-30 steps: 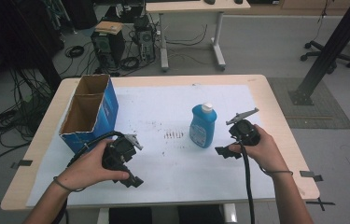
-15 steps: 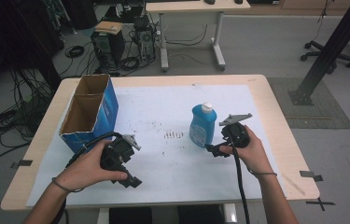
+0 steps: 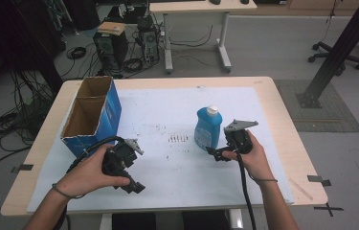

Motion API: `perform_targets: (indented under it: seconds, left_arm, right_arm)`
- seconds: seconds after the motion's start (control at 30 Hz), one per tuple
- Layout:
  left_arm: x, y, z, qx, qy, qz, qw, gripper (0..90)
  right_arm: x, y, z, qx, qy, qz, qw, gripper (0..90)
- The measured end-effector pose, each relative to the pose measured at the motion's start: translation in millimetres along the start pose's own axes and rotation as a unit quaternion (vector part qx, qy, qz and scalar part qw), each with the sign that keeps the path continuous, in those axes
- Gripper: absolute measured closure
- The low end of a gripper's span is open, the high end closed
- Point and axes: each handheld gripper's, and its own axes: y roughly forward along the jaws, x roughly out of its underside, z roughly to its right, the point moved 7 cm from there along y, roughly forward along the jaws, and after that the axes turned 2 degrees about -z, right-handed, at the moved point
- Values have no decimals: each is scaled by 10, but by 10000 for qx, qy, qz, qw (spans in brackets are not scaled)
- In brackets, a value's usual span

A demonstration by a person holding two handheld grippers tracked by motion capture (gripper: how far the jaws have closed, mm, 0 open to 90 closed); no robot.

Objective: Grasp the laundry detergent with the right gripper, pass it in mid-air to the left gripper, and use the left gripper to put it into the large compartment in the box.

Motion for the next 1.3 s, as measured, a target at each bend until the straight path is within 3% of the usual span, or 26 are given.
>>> perform_targets:
  seconds: [0.4,1.03,1.3]
  left_arm:
    - [30,9,1,15,-23,8,10000,40]
    - [49,-12,-20,6,-46,15,10000,40]
    - [35,-20,-17,-9,-43,2,10000,41]
  right_arm:
    - [-44,99,-37,-75,-64,274,9996,39]
    - [-111,243,11,-61,102,907,9958,38]
    - [-103,314,17,-65,135,988,9950,41]
